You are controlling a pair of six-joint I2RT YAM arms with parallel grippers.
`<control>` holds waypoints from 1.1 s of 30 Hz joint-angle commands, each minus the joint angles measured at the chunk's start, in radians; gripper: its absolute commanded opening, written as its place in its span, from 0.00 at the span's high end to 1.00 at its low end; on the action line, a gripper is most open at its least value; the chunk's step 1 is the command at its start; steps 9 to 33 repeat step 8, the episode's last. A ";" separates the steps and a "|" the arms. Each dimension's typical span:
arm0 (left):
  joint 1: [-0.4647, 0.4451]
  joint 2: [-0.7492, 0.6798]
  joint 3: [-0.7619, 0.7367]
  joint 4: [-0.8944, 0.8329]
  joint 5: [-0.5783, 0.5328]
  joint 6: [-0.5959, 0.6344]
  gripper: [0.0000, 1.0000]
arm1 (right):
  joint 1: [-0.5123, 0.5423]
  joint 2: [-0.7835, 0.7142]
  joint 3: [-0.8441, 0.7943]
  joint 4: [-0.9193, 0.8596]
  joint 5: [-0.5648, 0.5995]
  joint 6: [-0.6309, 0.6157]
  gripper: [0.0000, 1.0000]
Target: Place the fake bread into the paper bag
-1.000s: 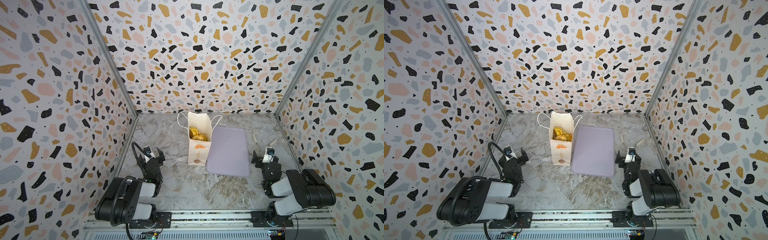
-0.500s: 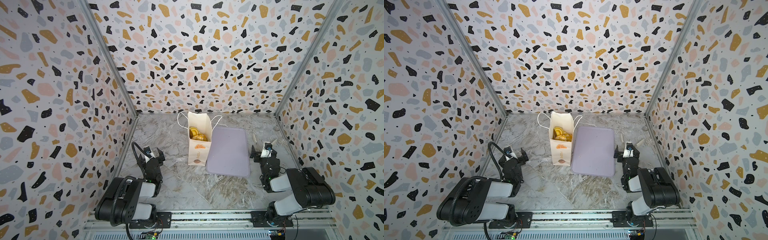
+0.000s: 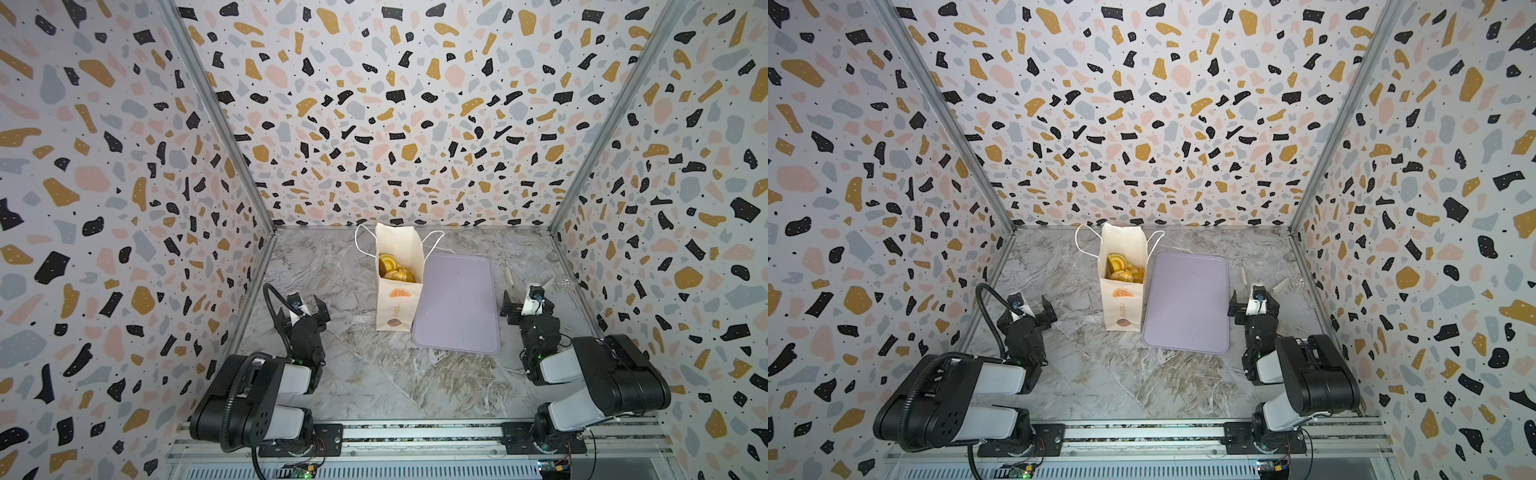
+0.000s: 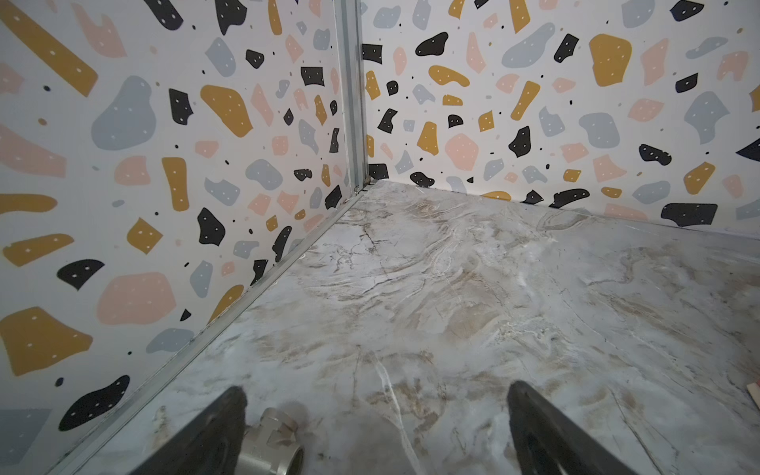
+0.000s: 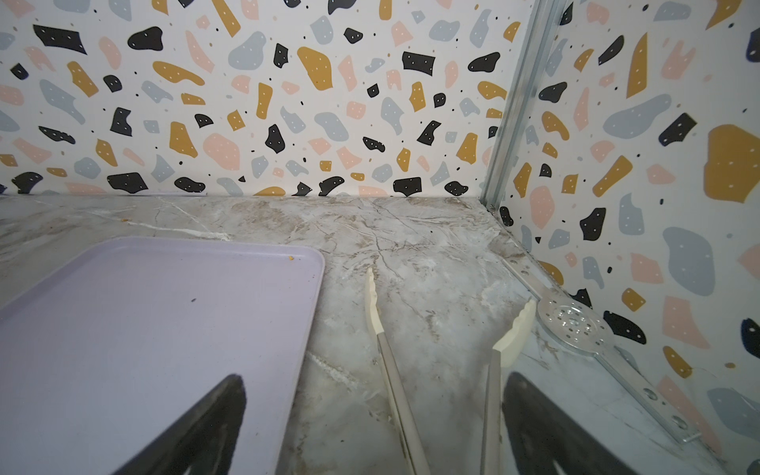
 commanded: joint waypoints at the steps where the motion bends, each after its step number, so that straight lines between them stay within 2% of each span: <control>1: 0.005 -0.001 0.017 0.041 -0.013 0.003 0.00 | 0.004 -0.002 0.012 -0.003 0.008 -0.011 0.01; 33: 0.005 0.000 0.017 0.040 -0.013 0.004 0.01 | 0.005 -0.004 0.009 0.000 0.009 -0.011 0.01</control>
